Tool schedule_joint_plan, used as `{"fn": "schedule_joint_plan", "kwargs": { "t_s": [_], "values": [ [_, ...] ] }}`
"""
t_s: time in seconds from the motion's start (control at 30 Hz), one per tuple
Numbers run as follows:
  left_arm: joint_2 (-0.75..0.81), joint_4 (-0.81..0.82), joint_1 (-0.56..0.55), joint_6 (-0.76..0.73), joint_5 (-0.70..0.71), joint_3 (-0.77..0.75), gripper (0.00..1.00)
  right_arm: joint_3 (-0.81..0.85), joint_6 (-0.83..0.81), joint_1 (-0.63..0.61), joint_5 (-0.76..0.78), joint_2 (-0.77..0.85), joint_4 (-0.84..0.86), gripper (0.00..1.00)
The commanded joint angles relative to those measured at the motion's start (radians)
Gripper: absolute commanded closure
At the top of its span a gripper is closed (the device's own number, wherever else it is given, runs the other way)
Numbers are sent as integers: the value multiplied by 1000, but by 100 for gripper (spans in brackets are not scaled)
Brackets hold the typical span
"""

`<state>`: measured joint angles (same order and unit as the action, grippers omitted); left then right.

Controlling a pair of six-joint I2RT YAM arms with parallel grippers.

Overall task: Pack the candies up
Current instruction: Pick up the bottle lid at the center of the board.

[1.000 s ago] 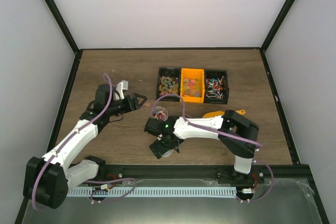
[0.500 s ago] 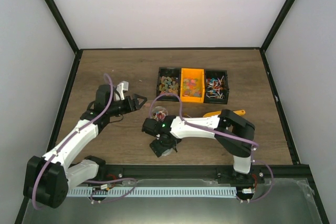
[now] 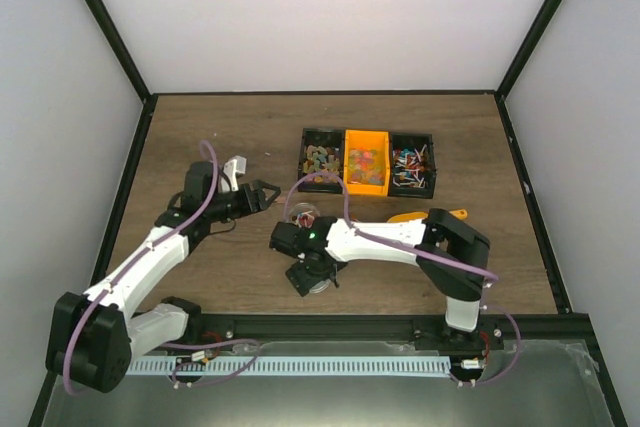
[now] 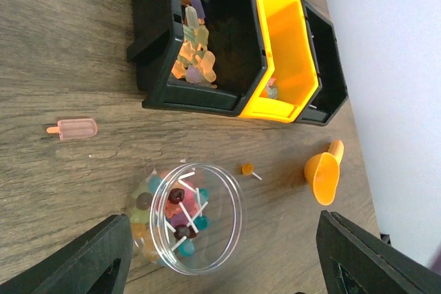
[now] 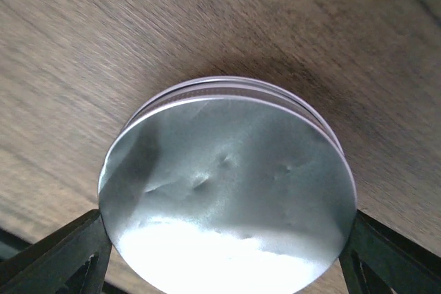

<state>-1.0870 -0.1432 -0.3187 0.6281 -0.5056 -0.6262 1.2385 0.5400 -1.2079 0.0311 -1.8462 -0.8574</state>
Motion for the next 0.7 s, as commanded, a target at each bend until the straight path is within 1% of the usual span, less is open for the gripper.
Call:
{"fn": "schedule_joint_plan", "kwargs": {
  "t_s": [0.0,0.23,0.67],
  "values": [
    [-11,31,4,0,-9,1,25,81,11,-8,32,71,-57,26],
    [-21,40,4,2,-16,2,25,193,-27,7,40,73,-129,26],
    [-29,28,24,-2,9,27,25,341,-162,192,48,24,-151,25]
  ]
}}
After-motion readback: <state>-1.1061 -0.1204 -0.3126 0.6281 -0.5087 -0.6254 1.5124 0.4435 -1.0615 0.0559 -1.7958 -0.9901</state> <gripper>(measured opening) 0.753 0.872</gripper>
